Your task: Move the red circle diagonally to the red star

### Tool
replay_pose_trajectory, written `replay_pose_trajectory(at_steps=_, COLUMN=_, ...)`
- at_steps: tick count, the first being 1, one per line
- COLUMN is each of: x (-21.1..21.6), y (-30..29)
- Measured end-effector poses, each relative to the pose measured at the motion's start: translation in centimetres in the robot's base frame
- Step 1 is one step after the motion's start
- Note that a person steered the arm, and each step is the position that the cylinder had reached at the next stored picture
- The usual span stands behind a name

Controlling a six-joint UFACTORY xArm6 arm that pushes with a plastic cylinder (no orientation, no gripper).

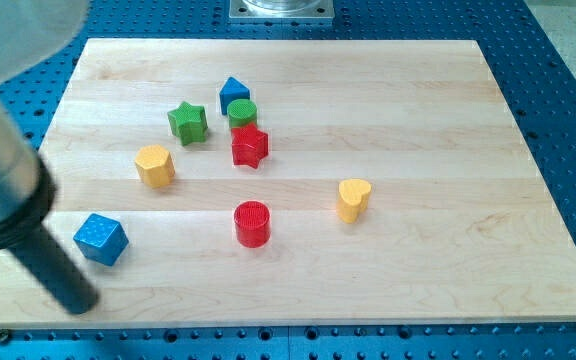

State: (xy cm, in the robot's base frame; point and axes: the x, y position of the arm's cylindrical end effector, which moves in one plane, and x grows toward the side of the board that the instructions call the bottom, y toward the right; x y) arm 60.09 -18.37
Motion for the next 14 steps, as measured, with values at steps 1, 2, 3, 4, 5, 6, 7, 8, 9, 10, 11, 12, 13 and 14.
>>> replay_pose_trajectory(at_steps=1, x=-2.6, y=0.8)
replay_pose_trajectory(at_steps=2, x=-1.3, y=-1.0)
replay_pose_trajectory(at_steps=3, x=-4.4, y=-0.5)
replay_pose_trajectory(at_steps=4, x=-4.9, y=0.7)
replay_pose_trajectory(at_steps=5, x=-5.0, y=0.8)
replay_pose_trajectory(at_steps=6, x=-5.2, y=0.2)
replay_pose_trajectory(at_steps=7, x=-2.3, y=-0.5)
replay_pose_trajectory(at_steps=8, x=1.4, y=7.5)
replay_pose_trajectory(at_steps=9, x=0.6, y=18.1)
replay_pose_trajectory(at_steps=10, x=-2.8, y=20.1)
replay_pose_trajectory(at_steps=11, x=-6.8, y=14.8)
replay_pose_trajectory(at_steps=12, x=-9.5, y=9.6)
replay_pose_trajectory(at_steps=13, x=-7.1, y=11.2)
replay_pose_trajectory(at_steps=14, x=-10.8, y=14.1)
